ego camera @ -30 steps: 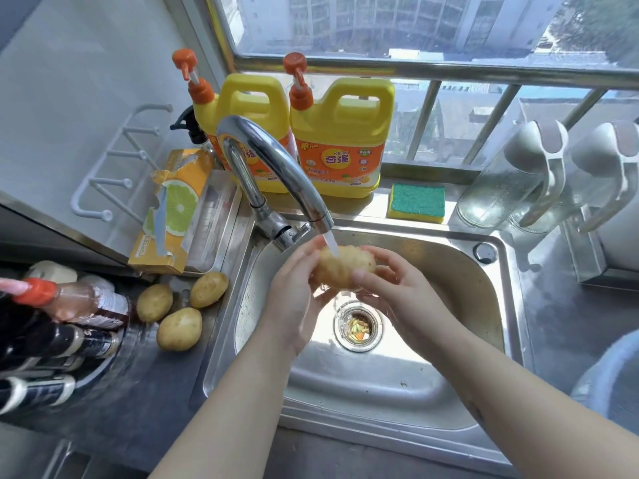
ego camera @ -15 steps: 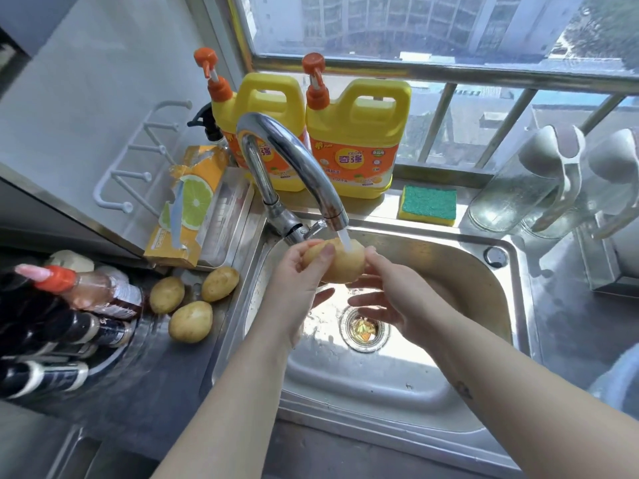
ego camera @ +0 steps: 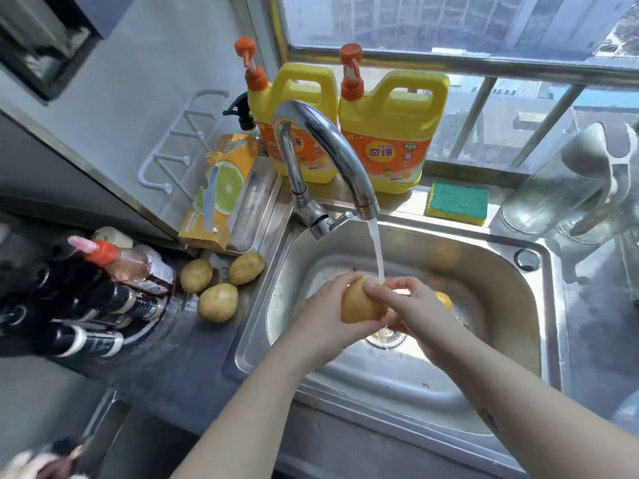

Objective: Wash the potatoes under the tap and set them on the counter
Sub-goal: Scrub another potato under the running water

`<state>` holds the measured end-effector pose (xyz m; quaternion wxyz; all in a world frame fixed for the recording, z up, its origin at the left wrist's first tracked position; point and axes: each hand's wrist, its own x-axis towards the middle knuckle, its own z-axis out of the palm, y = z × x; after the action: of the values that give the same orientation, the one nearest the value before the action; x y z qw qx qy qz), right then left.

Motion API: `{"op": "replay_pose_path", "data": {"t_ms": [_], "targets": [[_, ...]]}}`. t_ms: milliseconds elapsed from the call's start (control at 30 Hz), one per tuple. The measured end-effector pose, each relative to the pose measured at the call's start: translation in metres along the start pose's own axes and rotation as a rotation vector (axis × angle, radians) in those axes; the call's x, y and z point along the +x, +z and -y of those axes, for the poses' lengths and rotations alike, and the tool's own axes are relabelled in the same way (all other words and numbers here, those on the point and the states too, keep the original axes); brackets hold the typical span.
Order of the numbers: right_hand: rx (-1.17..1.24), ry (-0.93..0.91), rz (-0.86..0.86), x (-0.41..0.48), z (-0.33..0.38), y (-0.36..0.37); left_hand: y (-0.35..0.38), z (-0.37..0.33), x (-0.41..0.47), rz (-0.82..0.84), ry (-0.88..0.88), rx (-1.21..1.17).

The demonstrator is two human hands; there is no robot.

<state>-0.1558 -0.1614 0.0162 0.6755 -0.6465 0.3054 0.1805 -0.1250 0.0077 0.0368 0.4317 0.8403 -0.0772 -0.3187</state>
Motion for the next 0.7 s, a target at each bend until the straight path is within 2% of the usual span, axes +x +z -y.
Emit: {"op": "replay_pose_path", "data": {"t_ms": [167,367,500,700], "targets": [[-0.045,0.064,0.023,0.008,-0.016,0.009,0.008,0.015,-0.009,-0.205,-0.107,0.23],[-0.178,0.077,0.122,0.011,-0.023,0.029,-0.002,0.052,-0.021,-0.516,-0.224,0.059],[-0.225,0.064,0.172,0.01,-0.021,0.04,-0.013,0.076,-0.039,-0.729,-0.3,0.069],[-0.253,0.075,0.19,0.008,-0.024,0.043,-0.022,0.111,-0.058,-0.811,-0.414,0.328]]}}
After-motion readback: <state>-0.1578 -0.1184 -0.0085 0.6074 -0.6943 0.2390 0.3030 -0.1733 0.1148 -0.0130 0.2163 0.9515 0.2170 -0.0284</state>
